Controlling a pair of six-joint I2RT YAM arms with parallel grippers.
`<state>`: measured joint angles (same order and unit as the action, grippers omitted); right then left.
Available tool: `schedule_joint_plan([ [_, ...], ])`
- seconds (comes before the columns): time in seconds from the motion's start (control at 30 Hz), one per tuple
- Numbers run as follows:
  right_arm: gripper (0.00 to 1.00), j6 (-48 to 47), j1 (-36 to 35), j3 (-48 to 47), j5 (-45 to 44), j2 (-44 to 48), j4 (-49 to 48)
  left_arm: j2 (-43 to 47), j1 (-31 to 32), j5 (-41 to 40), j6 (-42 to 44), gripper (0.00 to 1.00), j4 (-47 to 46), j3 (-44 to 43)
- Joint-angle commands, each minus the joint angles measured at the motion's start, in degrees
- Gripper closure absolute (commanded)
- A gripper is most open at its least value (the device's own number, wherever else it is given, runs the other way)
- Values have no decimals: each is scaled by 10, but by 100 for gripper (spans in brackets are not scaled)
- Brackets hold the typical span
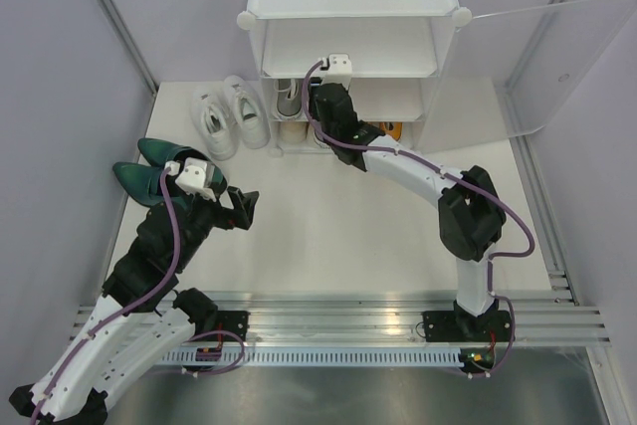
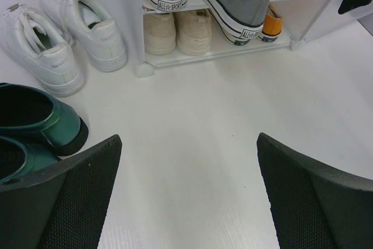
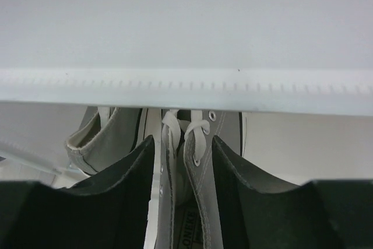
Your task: Place and organize the shoes in the shoe cabinet
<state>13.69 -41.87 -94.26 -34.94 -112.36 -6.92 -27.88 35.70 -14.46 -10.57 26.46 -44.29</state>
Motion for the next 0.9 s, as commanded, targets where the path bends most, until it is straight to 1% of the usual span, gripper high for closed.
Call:
schedule_joint_plan([
  [0.0,50,-7,3,-31,4,15,-16,-2,-2,8,20,0,-18,-11],
  [0.1,49,-2,2,-32,14,22,-5,-2,-2,8,20,0,-18,-11],
  [0.23,49,20,2,-14,37,55,10,0,-2,8,20,1,-18,-11],
  [0.27,49,26,2,2,57,63,11,-1,-2,7,20,0,-18,-11],
  [0.4,48,51,2,48,89,106,23,0,-2,7,20,0,-18,-11],
  [0.53,43,70,2,93,118,153,45,-1,-2,7,20,0,-18,-11],
  [0.57,41,77,1,102,132,161,50,-1,-2,7,20,0,-18,-11],
  [0.6,30,81,2,109,137,176,62,0,-2,6,20,0,-18,-10],
  [0.67,20,98,2,130,143,191,88,-1,-2,5,20,0,-18,-10],
  [0.7,10,104,2,137,146,204,95,0,-2,3,20,0,-18,-10],
  [0.73,6,109,2,152,145,209,99,-1,-2,4,20,0,-18,-10],
  [0.8,2,121,1,165,144,222,116,-2,-2,3,20,0,-18,-10],
  [0.87,2,124,-1,188,139,230,118,-2,-2,1,20,0,-18,-11],
])
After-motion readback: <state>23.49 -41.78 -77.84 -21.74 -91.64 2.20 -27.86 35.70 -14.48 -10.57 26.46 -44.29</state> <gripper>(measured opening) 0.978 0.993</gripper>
